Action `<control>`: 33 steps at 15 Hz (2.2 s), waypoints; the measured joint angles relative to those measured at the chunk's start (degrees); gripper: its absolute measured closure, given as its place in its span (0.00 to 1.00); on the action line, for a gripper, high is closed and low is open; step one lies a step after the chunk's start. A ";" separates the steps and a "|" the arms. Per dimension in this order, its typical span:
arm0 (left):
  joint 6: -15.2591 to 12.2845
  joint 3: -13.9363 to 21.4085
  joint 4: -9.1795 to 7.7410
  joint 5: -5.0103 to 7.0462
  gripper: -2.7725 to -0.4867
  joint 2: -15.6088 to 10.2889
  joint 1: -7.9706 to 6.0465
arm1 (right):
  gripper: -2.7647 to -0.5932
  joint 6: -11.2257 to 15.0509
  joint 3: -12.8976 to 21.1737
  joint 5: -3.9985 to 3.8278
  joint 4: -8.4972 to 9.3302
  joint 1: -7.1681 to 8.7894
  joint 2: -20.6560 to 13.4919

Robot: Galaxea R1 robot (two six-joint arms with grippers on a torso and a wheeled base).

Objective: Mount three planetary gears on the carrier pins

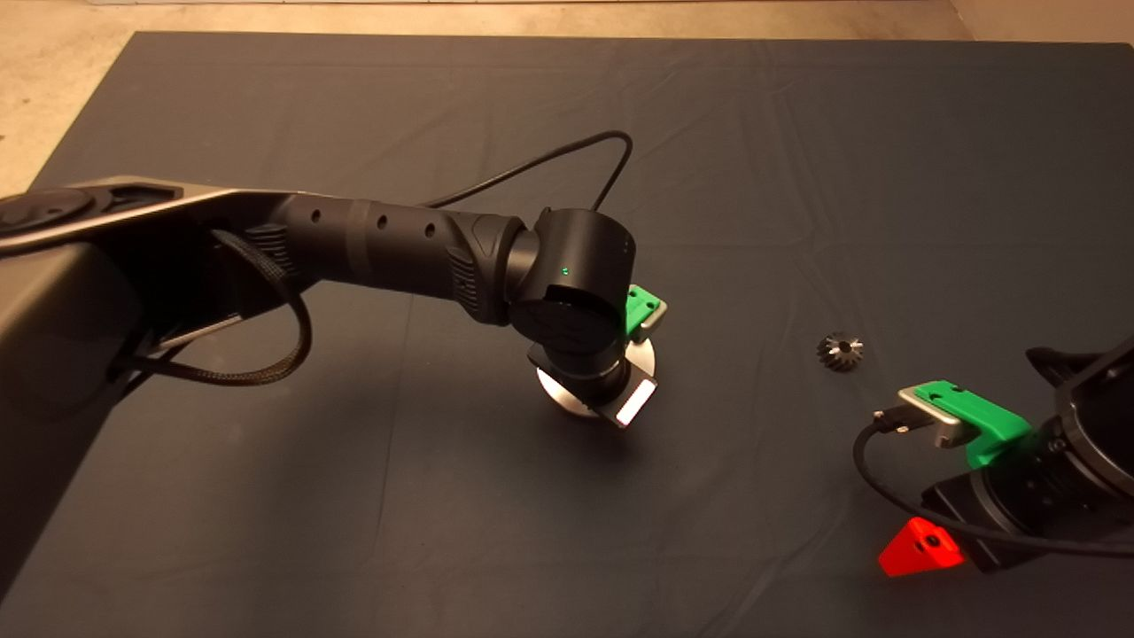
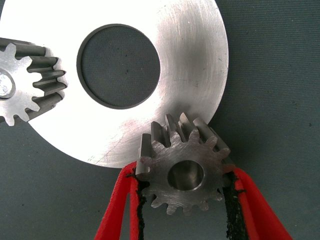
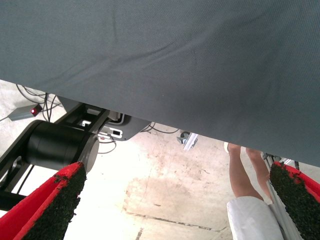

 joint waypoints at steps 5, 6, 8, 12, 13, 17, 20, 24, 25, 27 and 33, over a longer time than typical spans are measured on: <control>0.00 -0.24 0.00 0.00 0.88 0.00 0.00 | 0.02 0.00 0.00 0.00 -0.01 0.00 0.00; 0.02 -0.50 0.00 0.00 0.88 0.00 0.00 | 0.02 0.00 0.00 0.00 0.00 0.00 0.00; 0.02 -0.96 0.00 0.00 0.88 0.00 0.03 | 0.02 0.00 0.00 -0.01 -0.01 0.00 -0.01; 0.06 -1.04 0.03 0.01 0.88 0.00 0.31 | 0.02 0.00 0.00 0.00 0.00 0.00 -0.01; 0.06 -1.04 0.02 0.06 0.88 0.00 0.31 | 0.02 0.00 0.00 0.00 0.00 0.00 -0.02; 0.20 -1.04 0.02 -0.02 0.88 -0.02 0.31 | 0.02 0.00 0.00 0.00 0.00 0.00 -0.02; 0.22 -1.04 0.02 0.01 0.88 -0.02 0.31 | 0.02 0.00 0.00 0.00 0.00 0.00 -0.02; 0.25 -1.04 0.02 0.00 0.88 -0.02 0.31 | 0.02 0.00 0.00 0.00 -0.02 0.00 0.00; 0.26 -1.03 0.02 0.00 0.88 -0.02 0.31 | 0.02 0.00 0.00 0.00 -0.02 0.00 0.00; 0.26 -1.04 0.02 0.00 0.88 -0.02 0.31 | 0.02 0.00 0.00 0.00 0.00 0.00 0.00; 0.48 -1.01 0.02 -0.05 0.88 -0.11 0.31 | 0.02 0.00 0.00 0.00 -0.01 0.00 0.01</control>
